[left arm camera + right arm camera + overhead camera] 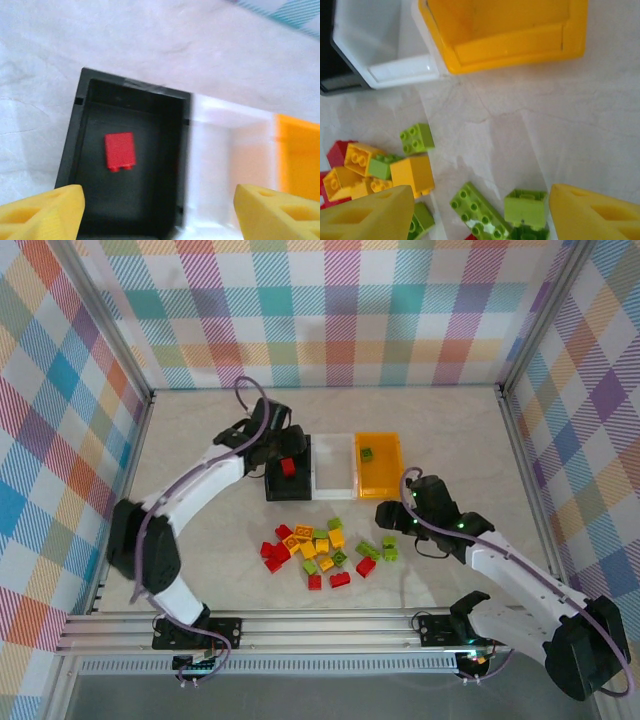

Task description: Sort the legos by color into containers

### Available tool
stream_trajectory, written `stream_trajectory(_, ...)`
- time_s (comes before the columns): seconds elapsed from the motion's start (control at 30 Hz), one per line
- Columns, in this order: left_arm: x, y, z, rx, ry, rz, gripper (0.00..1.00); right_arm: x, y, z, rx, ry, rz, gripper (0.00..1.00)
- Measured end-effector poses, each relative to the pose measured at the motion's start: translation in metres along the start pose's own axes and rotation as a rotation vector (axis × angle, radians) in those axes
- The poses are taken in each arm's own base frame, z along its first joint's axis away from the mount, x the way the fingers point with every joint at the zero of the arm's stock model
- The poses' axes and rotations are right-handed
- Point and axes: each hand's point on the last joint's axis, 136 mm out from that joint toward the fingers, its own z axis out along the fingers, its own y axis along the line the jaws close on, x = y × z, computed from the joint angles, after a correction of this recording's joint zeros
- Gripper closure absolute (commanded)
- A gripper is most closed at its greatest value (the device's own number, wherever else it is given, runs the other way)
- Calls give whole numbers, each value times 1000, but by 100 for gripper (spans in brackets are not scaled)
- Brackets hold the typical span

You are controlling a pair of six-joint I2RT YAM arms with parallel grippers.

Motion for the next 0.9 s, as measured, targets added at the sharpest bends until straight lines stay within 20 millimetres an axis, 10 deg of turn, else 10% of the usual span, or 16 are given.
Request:
stream_trajectory(0.23, 61, -11, -87, 228, -14, 24, 0, 38, -14, 9, 68, 85, 3, 31)
stream_trajectory(0.5, 157, 68, -73, 114, 132, -30, 0, 69, -31, 25, 147, 179, 3, 33)
stream_trajectory(0.9, 164, 87, -75, 78, 114, -82, 0, 84, -36, 40, 200, 233, -7, 60)
